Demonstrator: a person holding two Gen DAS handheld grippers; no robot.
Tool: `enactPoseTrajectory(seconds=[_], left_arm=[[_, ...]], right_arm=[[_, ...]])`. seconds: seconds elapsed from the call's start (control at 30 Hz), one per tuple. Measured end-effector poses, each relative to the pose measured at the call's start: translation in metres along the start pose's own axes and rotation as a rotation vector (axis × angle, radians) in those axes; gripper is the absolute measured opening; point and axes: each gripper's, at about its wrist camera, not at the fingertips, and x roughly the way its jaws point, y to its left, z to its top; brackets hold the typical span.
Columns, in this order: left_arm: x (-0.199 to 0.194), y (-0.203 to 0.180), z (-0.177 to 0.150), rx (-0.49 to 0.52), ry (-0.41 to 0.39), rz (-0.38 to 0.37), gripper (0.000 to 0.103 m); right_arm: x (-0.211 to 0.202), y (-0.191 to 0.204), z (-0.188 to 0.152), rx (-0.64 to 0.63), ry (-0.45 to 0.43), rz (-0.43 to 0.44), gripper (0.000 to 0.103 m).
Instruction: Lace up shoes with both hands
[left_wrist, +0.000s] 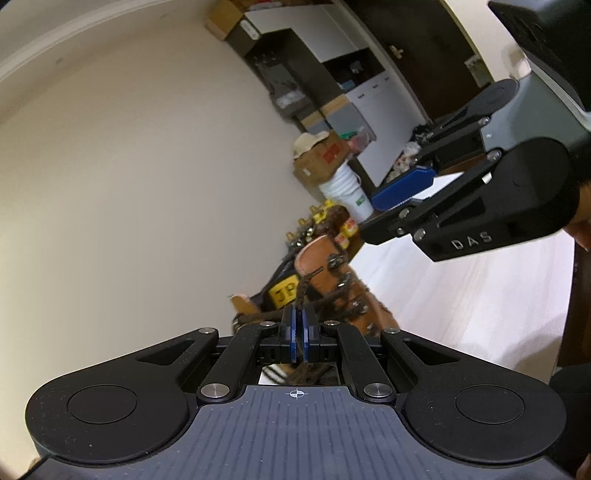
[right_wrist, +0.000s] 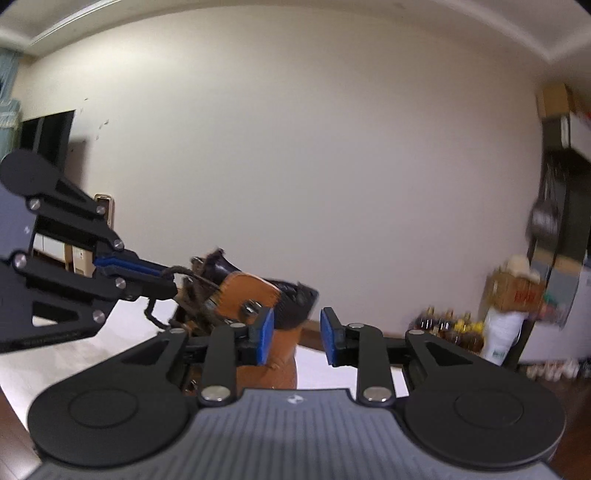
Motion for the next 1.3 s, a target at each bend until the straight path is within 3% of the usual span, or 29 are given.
enactPoseTrajectory(seconds=[0.43, 0.57, 0.7, 0.77, 0.97, 1.3], left_arm=[[0.015, -0.007, 0.004, 0.043, 0.034, -0.014, 0.004], [0.020, -0.010, 0.005, 0.089, 0.069, -0.019, 0.004], [0.021, -0.012, 0.007, 0.108, 0.080, -0.015, 0.004], [0.021, -0.012, 0.008, 0.119, 0.082, -0.007, 0.004], [0.023, -0.012, 0.012, 0.129, 0.095, -0.008, 0.004], [0.026, -0.020, 0.015, 0.178, 0.109, 0.000, 0.005]], right_arm=[[-0.007, -0.014, -0.007, 0.037, 0.025, 0.017, 0.030], [-0.007, -0.013, -0.004, -0.027, 0.027, 0.066, 0.030], [0.001, 0.000, 0.000, -0.195, 0.020, 0.119, 0.028], [0.008, 0.002, 0.002, -0.270, 0.014, 0.128, 0.022], [0.010, 0.033, -0.006, -0.669, 0.016, 0.137, 0.016], [0.005, 0.058, -0.015, -0.931, -0.044, 0.110, 0.011]])
